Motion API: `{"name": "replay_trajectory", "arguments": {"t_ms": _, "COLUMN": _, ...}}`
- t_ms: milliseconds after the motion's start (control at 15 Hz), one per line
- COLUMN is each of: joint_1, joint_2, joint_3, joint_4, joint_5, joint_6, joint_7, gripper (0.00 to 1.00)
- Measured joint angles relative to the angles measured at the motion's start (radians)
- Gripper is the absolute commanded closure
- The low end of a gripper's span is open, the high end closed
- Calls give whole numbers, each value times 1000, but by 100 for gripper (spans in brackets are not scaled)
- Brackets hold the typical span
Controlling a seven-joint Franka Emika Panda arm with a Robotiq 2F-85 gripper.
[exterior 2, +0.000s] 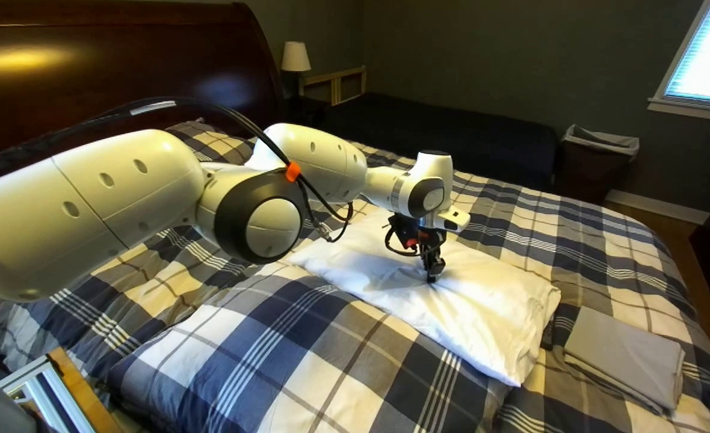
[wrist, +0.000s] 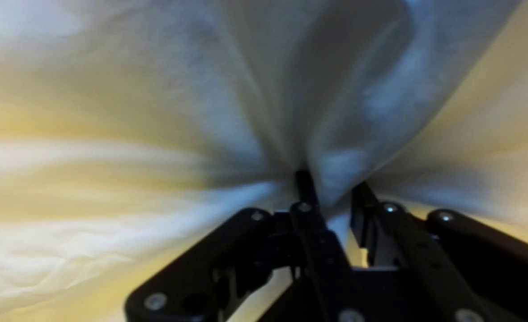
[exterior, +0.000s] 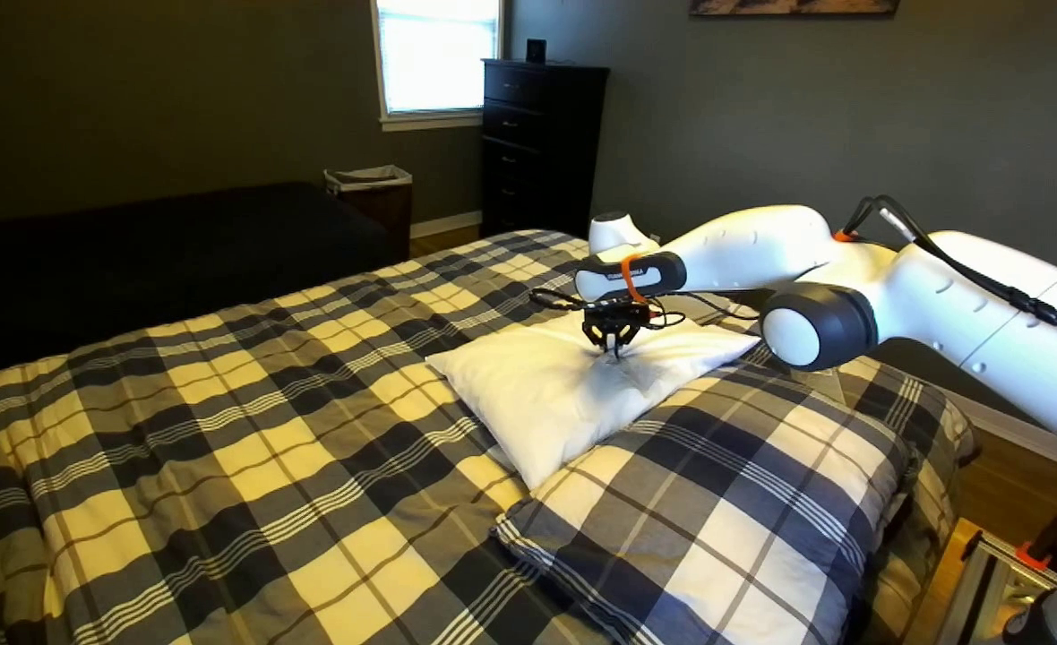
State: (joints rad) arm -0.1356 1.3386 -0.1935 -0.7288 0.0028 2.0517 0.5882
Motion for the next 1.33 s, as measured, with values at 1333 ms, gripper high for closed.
{"name": "replay_trajectory", "arguments": {"t_ms": 1333, "joint_1": -44, "joint_2": -255, "joint_3": -6, "joint_4": -65, "joint_5": -2, "joint_6": -218, "joint_7": -215, "gripper": 99}}
